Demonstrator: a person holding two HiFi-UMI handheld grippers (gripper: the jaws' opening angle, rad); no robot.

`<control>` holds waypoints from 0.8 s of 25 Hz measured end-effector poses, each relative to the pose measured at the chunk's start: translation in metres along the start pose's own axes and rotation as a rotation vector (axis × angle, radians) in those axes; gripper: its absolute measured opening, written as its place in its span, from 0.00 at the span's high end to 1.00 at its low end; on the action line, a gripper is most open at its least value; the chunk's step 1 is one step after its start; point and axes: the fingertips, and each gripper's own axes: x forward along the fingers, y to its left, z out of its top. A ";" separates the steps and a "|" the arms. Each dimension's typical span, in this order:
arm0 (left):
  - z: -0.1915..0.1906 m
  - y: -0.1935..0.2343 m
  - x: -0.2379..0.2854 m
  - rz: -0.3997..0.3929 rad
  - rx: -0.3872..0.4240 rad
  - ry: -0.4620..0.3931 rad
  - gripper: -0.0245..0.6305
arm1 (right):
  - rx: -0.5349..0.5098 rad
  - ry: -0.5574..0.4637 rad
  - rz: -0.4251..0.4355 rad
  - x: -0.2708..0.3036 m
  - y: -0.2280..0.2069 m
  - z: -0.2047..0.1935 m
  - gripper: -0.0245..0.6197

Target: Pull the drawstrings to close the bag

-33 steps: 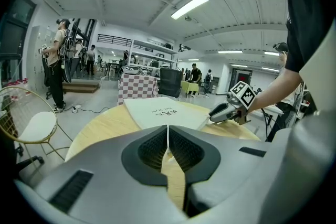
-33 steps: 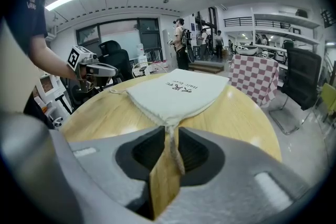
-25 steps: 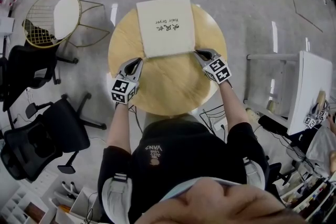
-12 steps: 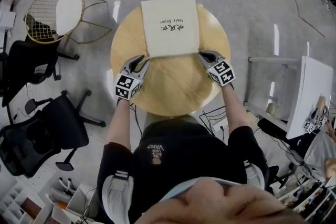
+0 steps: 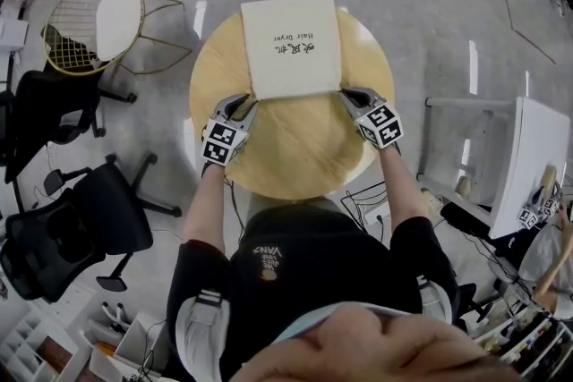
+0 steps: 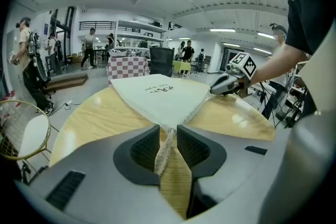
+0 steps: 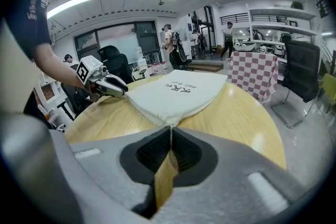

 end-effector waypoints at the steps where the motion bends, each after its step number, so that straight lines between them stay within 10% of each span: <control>1: -0.001 -0.001 0.001 -0.005 0.016 0.021 0.81 | 0.001 -0.001 0.000 0.000 0.000 0.000 0.95; 20: -0.015 -0.003 0.009 -0.061 0.076 0.169 0.89 | -0.007 0.007 0.003 0.004 -0.004 0.000 0.95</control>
